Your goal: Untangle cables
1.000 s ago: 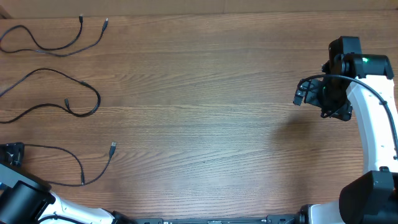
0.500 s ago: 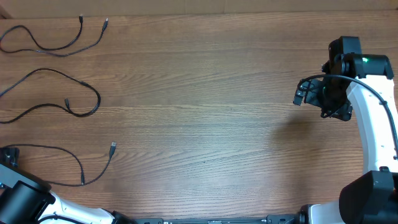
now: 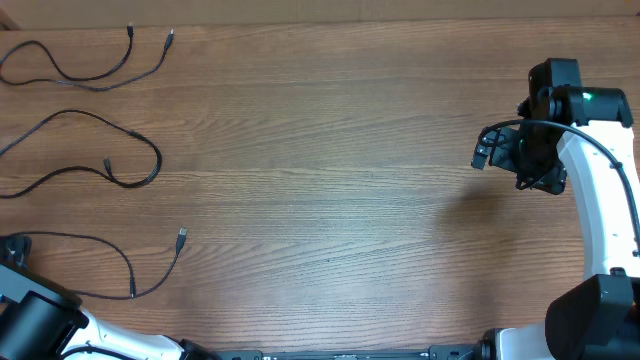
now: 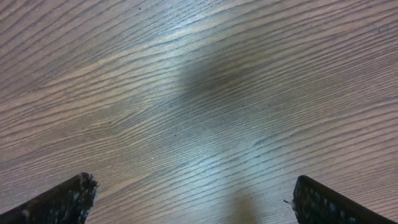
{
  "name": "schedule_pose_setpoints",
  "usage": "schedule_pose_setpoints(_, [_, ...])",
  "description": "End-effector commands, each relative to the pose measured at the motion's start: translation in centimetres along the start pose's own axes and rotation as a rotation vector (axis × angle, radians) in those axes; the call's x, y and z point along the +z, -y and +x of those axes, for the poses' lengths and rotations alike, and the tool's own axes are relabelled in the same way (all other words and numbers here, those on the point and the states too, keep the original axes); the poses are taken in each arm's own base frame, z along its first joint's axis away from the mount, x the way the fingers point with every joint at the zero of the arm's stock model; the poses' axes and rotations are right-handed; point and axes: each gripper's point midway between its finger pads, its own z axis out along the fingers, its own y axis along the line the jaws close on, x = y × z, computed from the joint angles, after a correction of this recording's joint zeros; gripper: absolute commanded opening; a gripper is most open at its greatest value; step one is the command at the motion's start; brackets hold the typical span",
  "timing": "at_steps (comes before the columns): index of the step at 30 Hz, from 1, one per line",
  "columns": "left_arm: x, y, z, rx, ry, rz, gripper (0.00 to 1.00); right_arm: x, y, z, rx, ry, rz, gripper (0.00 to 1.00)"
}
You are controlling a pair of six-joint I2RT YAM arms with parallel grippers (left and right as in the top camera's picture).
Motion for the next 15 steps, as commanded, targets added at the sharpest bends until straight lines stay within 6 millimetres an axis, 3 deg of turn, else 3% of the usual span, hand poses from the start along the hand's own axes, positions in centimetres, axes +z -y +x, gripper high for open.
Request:
schedule_pose_setpoints(1, [-0.1, -2.3, -0.6, -0.049, 0.002, -0.057, 0.74, 0.1, 0.2, -0.1, 0.002, 0.001, 0.009, 1.0])
schedule_pose_setpoints(3, [0.1, -3.7, -0.4, -0.147, -0.015, -0.089, 0.74, 0.1, 0.2, -0.1, 0.002, 0.001, 0.009, 1.0])
schedule_pose_setpoints(7, [0.4, -4.7, -0.6, -0.206, -0.035, -0.081, 0.74, 0.1, 0.2, -0.1, 0.002, 0.002, 0.01, 1.0])
schedule_pose_setpoints(11, [0.5, -4.9, -1.0, -0.214, -0.03, -0.065, 0.62, 0.1, 0.2, -0.1, 0.002, 0.002, 0.01, 1.0])
schedule_pose_setpoints(15, [0.6, -3.4, -1.3, -0.177, -0.035, 0.014, 0.43, 0.1, 0.2, -0.1, 0.002, 0.002, 0.01, 1.0])
